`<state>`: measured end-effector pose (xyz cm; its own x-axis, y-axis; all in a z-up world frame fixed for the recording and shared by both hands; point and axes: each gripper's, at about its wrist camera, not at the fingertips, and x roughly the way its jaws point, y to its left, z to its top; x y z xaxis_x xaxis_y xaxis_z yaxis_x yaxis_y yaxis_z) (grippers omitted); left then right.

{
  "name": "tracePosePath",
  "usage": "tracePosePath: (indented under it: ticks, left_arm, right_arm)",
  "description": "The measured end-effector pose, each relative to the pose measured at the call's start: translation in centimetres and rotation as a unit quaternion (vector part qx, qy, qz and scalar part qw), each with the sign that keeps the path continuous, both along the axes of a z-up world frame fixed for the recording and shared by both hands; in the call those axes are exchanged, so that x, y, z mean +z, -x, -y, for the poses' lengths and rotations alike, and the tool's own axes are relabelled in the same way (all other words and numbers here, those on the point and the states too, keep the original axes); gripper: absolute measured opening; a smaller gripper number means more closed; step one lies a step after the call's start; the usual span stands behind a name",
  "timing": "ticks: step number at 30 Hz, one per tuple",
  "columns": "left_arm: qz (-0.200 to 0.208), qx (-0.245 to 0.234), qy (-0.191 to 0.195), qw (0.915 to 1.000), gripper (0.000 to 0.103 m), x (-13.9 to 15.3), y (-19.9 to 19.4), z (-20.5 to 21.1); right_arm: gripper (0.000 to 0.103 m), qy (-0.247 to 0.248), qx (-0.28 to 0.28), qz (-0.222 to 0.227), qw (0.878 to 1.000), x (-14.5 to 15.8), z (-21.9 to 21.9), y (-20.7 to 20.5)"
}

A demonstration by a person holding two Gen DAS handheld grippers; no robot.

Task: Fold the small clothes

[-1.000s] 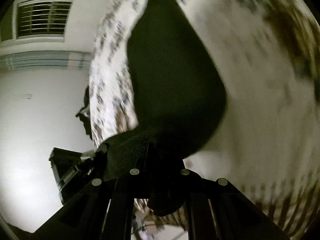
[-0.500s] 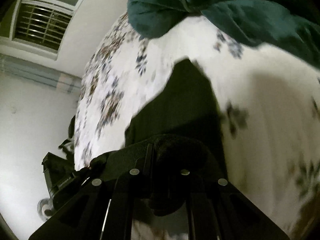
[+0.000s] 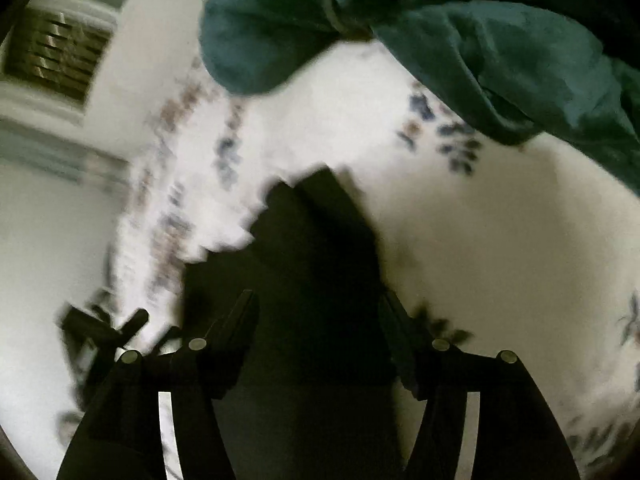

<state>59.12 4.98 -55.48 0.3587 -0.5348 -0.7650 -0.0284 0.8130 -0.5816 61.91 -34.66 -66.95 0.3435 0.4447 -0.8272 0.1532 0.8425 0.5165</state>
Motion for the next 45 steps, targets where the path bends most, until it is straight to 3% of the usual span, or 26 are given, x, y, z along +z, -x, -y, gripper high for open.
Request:
tracePosePath:
  ticks: [1, 2, 3, 4, 8, 10, 11, 12, 13, 14, 16, 20, 23, 25, 27, 30, 34, 36, 37, 38, 40, 43, 45]
  left_arm:
    - [0.009, -0.013, -0.021, 0.9997, 0.073, -0.2, -0.3, 1.0]
    - [0.02, -0.016, -0.026, 0.9993, 0.045, -0.4, -0.6, 1.4]
    - [0.023, -0.014, -0.035, 0.999, 0.011, -0.6, -1.2, 1.6]
    - [0.015, -0.007, -0.05, 0.9986, 0.011, -1.3, -2.0, 1.3]
    - [-0.018, 0.003, -0.044, 0.9989, 0.015, -3.1, -2.9, -0.1]
    - [-0.021, 0.001, -0.039, 0.999, 0.017, -2.0, -2.4, -0.6]
    - [-0.02, 0.001, -0.042, 0.9989, 0.03, -1.2, -2.1, -0.8]
    - [-0.013, -0.002, -0.041, 0.9991, 0.056, 0.0, -1.0, -0.9]
    - [-0.005, -0.004, -0.039, 0.9992, 0.074, 1.0, 0.0, -0.9]
    - [0.008, -0.001, -0.035, 0.9993, 0.09, 2.4, 1.7, -1.2]
    - [0.018, 0.007, -0.017, 0.9997, 0.09, 3.9, 4.9, -1.3]
    - [-0.01, 0.053, 0.03, 0.9981, 0.09, 4.0, 13.7, -1.6]
    - [-0.061, 0.118, 0.085, 0.9876, 0.09, 1.7, 20.1, -1.1]
    - [-0.088, 0.162, 0.131, 0.9741, 0.09, -0.5, 23.3, -0.3]
    - [-0.113, 0.193, 0.183, 0.9573, 0.09, -3.4, 24.6, 1.0]
    - [-0.123, 0.22, 0.229, 0.9401, 0.09, -6.7, 24.0, 2.8]
    - [-0.088, 0.284, 0.214, 0.9304, 0.088, -7.0, 22.0, 2.8]
    - [-0.055, 0.301, 0.199, 0.9311, 0.045, -5.9, 21.3, 2.1]
    - [-0.046, 0.301, 0.197, 0.9317, 0.035, -5.6, 20.9, 1.8]
    - [-0.037, 0.3, 0.197, 0.9327, 0.029, -5.3, 20.8, 1.5]
    - [-0.028, 0.284, 0.176, 0.9419, 0.028, -4.4, 20.4, 0.7]
    - [-0.046, 0.259, 0.186, 0.9468, 0.025, -3.4, 19.7, -1.0]
    - [-0.045, 0.232, 0.182, 0.9544, 0.024, -2.0, 19.2, -2.4]
  right_arm:
    - [0.064, 0.008, 0.011, -0.005, 1.0, -0.7, -0.5, -0.5]
    - [0.051, 0.01, 0.021, -0.004, 1.0, -1.2, -1.0, -0.7]
    - [0.032, 0.013, 0.026, -0.001, 1.0, -1.4, -1.4, -1.0]
    - [0.007, 0.026, 0.026, -0.004, 0.999, -1.6, -1.8, -1.6]
    - [0.006, 0.062, 0.009, -0.022, 0.998, -2.8, -1.9, -2.8]
    - [0.007, 0.068, 0.022, -0.032, 0.997, -2.8, -2.4, -2.8]
    - [0.009, 0.056, 0.026, -0.036, 0.997, -2.2, -2.3, -2.6]
    - [0.013, 0.048, 0.029, -0.042, 0.998, -1.7, -2.0, -2.3]
    - [0.031, 0.044, 0.034, -0.047, 0.997, -0.8, -1.8, -1.6]
    - [0.06, 0.038, 0.042, -0.046, 0.997, 0.2, -1.3, -0.5]
    - [0.076, 0.024, 0.066, -0.039, 0.997, 1.7, -0.5, 1.9]
    - [0.079, 0.026, 0.099, -0.062, 0.993, 2.5, 0.8, 6.4]
    - [0.079, 0.004, 0.124, -0.088, 0.988, 1.1, 1.8, 8.5]
    - [0.079, -0.012, 0.133, -0.099, 0.986, -0.3, 2.1, 8.3]
    - [0.079, -0.028, 0.137, -0.1, 0.985, -1.6, 2.0, 7.5]
    - [0.079, -0.057, 0.144, -0.097, 0.983, -3.9, 1.1, 4.3]
    - [0.079, -0.094, 0.143, -0.107, 0.979, -7.4, -1.2, -0.4]
    - [0.081, -0.125, 0.125, -0.103, 0.979, -8.6, -2.1, -2.0]
    - [0.08, -0.134, 0.117, -0.098, 0.979, -8.8, -2.4, -2.3]
    - [0.07, -0.143, 0.107, -0.097, 0.979, -9.0, -2.9, -2.3]
    - [0.036, -0.14, 0.105, -0.104, 0.979, -9.4, -3.5, -1.9]
    - [0.029, -0.157, 0.069, -0.098, 0.98, -8.6, -3.2, 0.5]
    - [0.026, -0.16, 0.047, -0.088, 0.982, -7.0, -3.2, 3.4]
